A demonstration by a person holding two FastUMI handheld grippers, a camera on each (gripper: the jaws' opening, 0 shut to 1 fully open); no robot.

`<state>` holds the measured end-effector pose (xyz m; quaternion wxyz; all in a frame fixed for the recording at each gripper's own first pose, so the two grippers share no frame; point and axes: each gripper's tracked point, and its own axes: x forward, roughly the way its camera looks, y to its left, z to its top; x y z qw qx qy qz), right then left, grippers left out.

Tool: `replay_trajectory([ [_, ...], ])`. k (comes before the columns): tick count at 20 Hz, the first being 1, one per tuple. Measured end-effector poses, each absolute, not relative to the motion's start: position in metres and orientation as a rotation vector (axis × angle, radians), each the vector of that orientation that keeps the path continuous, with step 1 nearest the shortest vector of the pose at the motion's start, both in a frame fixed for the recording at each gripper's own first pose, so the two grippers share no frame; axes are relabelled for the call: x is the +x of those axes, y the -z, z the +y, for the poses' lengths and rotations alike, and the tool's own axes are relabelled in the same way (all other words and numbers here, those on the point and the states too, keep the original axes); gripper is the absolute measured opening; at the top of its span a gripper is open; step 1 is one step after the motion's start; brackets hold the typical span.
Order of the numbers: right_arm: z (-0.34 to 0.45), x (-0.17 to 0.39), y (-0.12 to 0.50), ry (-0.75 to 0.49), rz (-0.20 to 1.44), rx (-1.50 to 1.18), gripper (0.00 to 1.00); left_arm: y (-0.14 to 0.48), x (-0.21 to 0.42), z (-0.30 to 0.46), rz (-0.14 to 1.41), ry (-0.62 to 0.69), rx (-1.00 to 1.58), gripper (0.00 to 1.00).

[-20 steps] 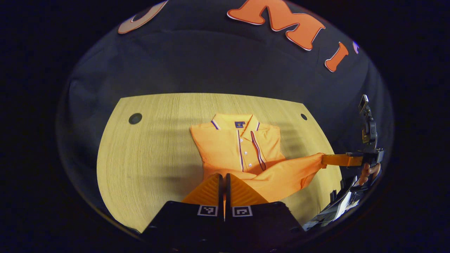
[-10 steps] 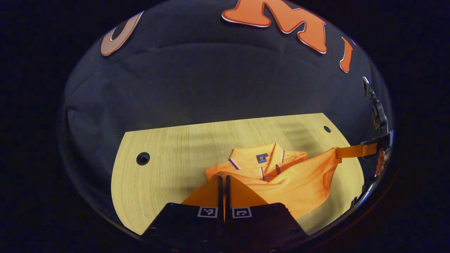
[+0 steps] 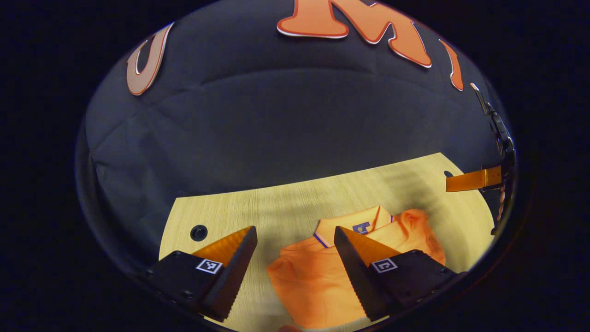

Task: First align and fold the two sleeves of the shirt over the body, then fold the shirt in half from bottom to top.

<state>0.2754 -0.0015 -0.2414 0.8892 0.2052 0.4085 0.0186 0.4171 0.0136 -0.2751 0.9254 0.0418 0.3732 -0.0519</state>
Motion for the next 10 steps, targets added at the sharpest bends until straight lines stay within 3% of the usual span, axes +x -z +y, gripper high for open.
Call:
replay_trajectory([
  [1, -0.004, 0.273, 0.233, -0.044, 0.82, 0.398, 0.6, 0.264, 0.418, 0.014, 0.739, 0.105, 0.079, 1.0],
  [5, -0.009, 0.261, 0.19, -0.064, 0.682, 0.26, 0.92, 0.214, 0.403, 0.011, 0.639, 0.079, 0.045, 1.0],
  [10, -0.008, 0.228, 0.126, -0.083, 0.5, 0.214, 0.97, 0.151, 0.365, -0.004, 0.522, 0.068, 0.017, 1.0],
])
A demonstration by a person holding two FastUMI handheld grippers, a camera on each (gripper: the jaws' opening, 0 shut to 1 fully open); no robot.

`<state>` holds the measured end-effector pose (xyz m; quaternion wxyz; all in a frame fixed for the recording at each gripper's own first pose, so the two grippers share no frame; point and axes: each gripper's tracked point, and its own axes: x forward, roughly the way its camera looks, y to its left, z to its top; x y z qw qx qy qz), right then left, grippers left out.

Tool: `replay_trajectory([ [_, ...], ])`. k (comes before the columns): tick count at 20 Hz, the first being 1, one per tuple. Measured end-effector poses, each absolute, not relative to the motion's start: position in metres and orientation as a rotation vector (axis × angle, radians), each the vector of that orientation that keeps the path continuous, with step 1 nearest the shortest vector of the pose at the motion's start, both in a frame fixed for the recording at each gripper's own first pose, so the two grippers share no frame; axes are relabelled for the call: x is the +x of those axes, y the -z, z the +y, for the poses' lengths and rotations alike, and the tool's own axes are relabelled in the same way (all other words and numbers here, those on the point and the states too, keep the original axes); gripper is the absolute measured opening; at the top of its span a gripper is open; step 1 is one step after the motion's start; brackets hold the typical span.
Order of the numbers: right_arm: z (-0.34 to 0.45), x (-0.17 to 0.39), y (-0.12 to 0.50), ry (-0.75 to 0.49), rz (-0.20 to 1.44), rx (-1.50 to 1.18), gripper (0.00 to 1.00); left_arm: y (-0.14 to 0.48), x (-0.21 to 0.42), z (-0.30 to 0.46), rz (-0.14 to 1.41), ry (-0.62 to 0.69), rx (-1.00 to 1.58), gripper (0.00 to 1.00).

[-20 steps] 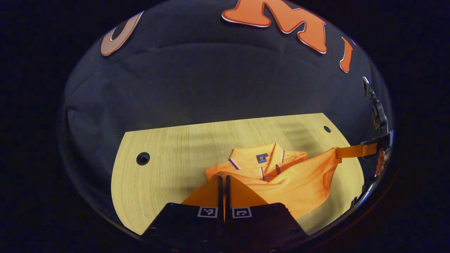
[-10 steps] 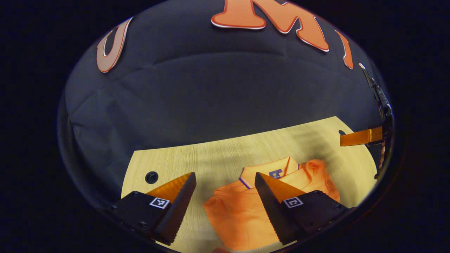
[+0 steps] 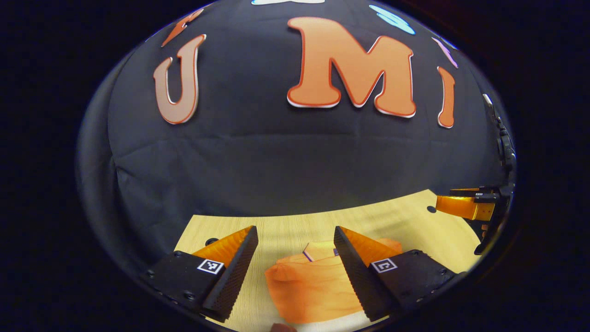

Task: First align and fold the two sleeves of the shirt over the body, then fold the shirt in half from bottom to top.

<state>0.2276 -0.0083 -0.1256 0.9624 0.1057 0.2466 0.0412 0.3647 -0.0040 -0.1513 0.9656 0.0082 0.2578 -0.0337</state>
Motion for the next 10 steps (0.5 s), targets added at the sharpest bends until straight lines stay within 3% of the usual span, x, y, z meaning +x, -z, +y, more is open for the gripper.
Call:
replay_trajectory([
  [2, 0.0, 0.212, 0.104, -0.125, 0.428, 0.236, 0.97, 0.133, 0.344, -0.013, 0.484, 0.085, 0.03, 1.0],
  [10, -0.022, 0.143, 0.047, -0.1, 0.264, 0.13, 0.98, 0.063, 0.266, -0.029, 0.29, 0.035, 0.009, 0.99],
])
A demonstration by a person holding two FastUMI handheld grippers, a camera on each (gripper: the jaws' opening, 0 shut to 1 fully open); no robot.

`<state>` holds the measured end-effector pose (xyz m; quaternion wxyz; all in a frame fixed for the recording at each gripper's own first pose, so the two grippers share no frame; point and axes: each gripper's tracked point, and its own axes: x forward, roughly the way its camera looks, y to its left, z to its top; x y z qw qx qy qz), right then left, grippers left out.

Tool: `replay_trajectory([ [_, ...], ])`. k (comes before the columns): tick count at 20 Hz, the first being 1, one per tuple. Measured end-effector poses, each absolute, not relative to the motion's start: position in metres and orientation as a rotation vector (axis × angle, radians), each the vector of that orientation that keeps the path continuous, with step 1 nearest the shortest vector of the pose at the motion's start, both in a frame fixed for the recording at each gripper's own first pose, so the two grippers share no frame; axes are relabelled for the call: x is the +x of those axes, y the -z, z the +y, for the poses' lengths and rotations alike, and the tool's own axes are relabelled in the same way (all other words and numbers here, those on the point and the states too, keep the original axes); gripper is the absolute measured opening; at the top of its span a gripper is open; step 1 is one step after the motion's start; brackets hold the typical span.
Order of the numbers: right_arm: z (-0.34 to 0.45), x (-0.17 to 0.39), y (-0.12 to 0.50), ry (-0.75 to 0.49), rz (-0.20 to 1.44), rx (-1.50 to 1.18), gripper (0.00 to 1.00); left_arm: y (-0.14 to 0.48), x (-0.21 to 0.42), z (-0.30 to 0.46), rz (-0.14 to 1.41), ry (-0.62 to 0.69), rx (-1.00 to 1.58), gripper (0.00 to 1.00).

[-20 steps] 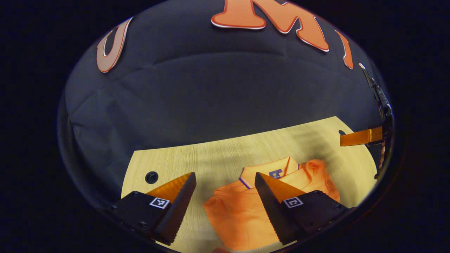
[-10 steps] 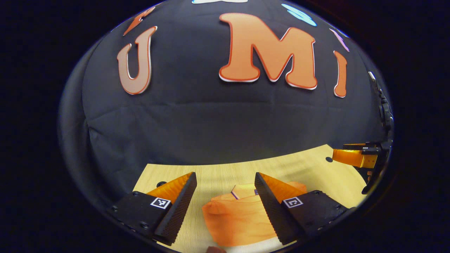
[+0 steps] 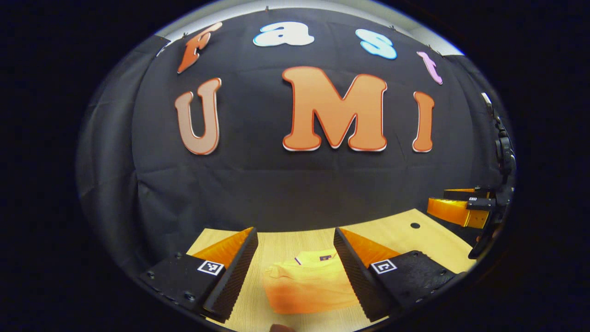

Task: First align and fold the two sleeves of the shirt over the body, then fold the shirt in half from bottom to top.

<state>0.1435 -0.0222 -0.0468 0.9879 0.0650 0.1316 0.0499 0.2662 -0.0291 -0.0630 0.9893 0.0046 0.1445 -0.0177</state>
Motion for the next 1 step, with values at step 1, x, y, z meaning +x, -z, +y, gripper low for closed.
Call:
replay_trajectory([
  [1, -0.0238, 0.1322, 0.0389, -0.092, 0.241, 0.125, 0.98, 0.0558, 0.256, -0.0305, 0.262, 0.025, 0.013, 0.99],
])
